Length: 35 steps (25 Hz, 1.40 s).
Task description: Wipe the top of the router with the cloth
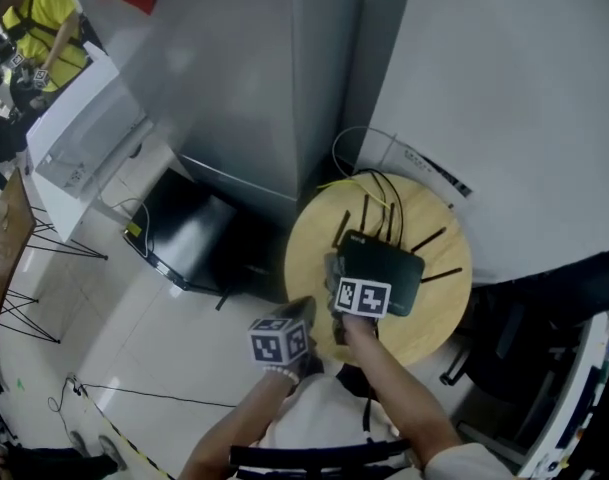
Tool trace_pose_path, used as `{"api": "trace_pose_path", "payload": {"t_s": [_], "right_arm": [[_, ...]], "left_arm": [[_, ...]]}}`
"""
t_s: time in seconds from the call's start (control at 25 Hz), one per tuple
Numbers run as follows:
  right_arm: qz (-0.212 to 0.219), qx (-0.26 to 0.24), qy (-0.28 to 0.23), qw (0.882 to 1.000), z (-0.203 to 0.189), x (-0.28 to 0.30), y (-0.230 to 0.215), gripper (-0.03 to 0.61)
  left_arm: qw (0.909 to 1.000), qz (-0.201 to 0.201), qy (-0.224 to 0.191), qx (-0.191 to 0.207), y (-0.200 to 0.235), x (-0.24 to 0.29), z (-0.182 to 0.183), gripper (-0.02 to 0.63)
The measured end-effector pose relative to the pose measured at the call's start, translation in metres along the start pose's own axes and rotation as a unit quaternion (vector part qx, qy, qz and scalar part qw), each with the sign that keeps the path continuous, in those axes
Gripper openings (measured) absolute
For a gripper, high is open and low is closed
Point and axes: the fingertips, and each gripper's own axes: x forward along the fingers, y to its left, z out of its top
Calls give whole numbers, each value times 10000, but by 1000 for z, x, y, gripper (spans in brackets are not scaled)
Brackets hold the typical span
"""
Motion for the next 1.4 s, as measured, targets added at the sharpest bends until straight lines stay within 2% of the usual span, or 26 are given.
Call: {"api": "trace_pose_path", "payload": {"t_s": [0.08,0.16,0.44,0.68,1.08,1.24,1.4], "right_arm": [[60,-214,229,9995,-15,1,3,44],[-106,-345,350,9987,-26,1,-5,44],[-532,60,162,9984,-31,-25,-54,44],[-652,411,29,9970,-40,-54,-101,44],[-939,902,-104,9914,-63,-108,-185,46],[-1067,1073,-183,9883,-64,-127,-213,46],[-1122,1213,-273,9859,-60,-144,-239,46]], "left_arm": [[10000,-33,-17,-18,2,-1,1,-2],[10000,-69,-11,-24,0,-1,1,-2],[9996,-243,127,88,-17,9,-5,-2],[9986,-309,292,319,-52,26,-13,-2],[9946,-564,680,550,-112,50,-48,-2],[9928,-604,727,740,-133,59,-49,-2],[9922,-628,762,757,-144,61,-56,-2]]}}
